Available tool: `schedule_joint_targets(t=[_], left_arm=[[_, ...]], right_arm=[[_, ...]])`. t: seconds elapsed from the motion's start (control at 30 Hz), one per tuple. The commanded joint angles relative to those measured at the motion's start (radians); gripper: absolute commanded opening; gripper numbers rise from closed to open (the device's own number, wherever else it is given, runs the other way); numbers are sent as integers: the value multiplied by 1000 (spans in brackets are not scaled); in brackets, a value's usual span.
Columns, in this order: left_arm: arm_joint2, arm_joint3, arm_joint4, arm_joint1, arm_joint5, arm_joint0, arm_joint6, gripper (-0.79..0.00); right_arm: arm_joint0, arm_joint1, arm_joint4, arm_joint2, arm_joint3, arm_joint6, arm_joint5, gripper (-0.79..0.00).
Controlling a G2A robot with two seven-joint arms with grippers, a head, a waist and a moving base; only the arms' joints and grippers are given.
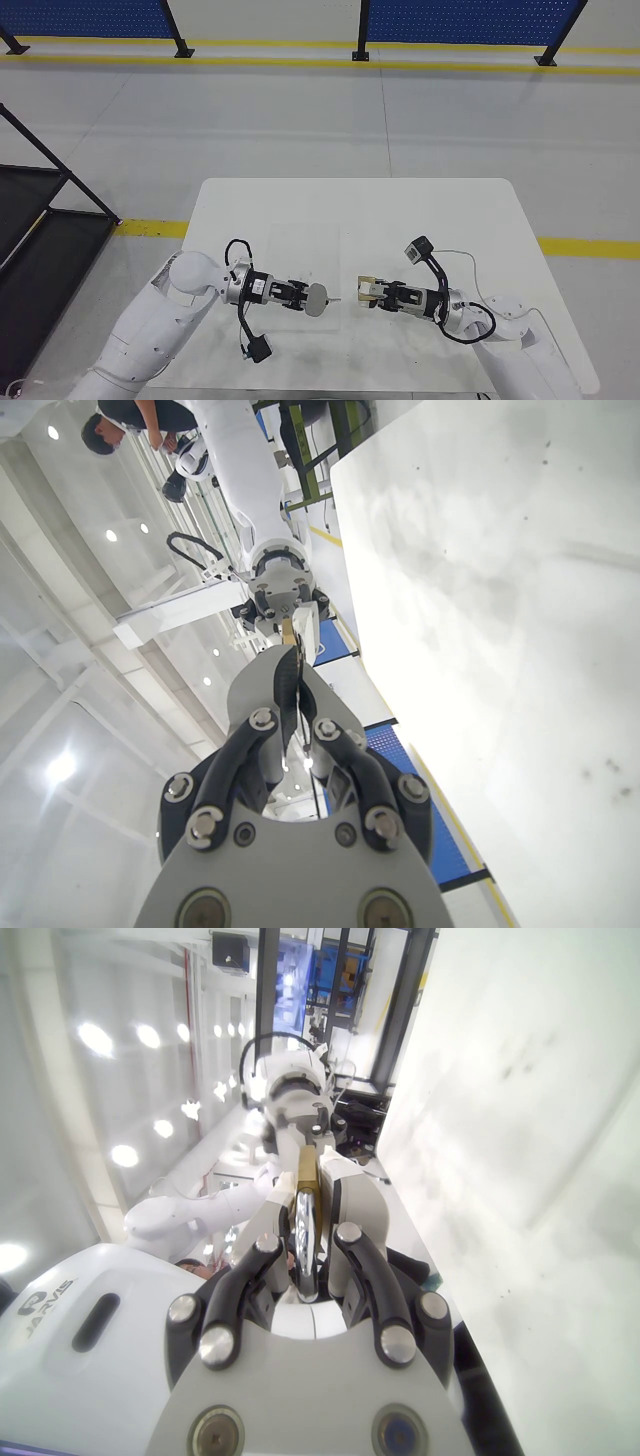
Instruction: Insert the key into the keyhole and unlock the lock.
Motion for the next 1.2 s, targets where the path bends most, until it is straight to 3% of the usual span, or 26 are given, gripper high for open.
schedule_joint_targets(t=[0.0,0.2,1.17], left_arm=[[3,13,12,-1,50,-7,-33,-785],[29,11,37,-5,61,-24,-98,-785],[55,-20,107,3,120,-24,-166,-785]], right_arm=[[0,0,0,0,0,0,0,-785],[0,0,0,0,0,0,0,-785],[14,-2,-50,-40,-23,-82,58,-785]])
